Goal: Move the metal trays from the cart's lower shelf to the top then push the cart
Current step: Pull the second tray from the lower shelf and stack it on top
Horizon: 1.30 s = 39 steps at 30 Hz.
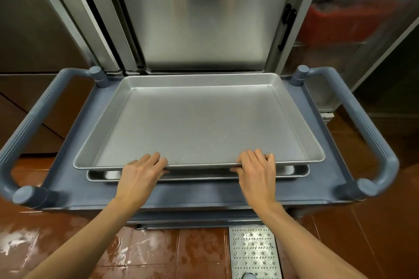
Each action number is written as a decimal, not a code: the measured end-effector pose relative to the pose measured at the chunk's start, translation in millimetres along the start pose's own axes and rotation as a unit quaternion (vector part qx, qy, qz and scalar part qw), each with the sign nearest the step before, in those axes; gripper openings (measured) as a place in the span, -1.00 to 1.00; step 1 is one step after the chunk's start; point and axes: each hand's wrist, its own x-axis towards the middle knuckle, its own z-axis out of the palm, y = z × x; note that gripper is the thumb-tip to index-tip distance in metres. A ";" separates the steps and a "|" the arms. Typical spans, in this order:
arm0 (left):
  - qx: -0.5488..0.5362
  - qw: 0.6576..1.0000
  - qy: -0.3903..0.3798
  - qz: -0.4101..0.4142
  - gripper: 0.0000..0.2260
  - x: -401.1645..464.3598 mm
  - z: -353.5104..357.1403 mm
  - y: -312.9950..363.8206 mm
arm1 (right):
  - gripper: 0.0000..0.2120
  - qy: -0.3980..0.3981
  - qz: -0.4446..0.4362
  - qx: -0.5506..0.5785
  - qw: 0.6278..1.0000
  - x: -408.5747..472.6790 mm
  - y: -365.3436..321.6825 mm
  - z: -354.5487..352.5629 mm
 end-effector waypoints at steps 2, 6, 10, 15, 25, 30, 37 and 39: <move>0.012 0.999 -0.032 -0.011 -0.83 -5.3 7.8 2.7 | -0.72 -0.016 0.011 0.009 1.000 -7.7 -1.0 8.9; 0.016 0.997 -0.072 -0.030 -0.68 -11.1 24.0 3.4 | -0.74 -0.027 0.017 0.016 0.999 -12.4 1.5 21.8; 0.008 0.996 -0.083 -0.017 -0.72 -13.3 34.9 -0.7 | -0.81 -0.018 0.007 0.046 0.999 -12.1 7.5 26.0; -0.085 0.993 -0.084 -0.022 -0.77 -28.5 45.7 -3.8 | -0.82 -0.022 0.012 0.084 0.996 -19.5 11.9 33.4; -0.147 0.979 -0.135 -0.035 -0.60 -30.6 50.4 2.0 | -0.88 -0.124 -0.038 0.156 0.979 -25.9 25.8 39.1; -0.112 0.985 -0.122 -0.055 -0.63 -31.8 52.1 7.7 | -0.76 -0.129 -0.041 0.088 0.987 -26.7 21.8 41.0; -0.139 0.980 -0.123 -0.074 -0.61 -33.6 54.7 8.7 | -0.73 -0.144 -0.043 0.051 0.987 -27.1 20.6 40.7; -0.154 0.976 -0.135 -0.078 -0.58 -33.8 54.5 8.6 | -0.73 -0.149 -0.042 0.047 0.987 -26.1 20.4 39.0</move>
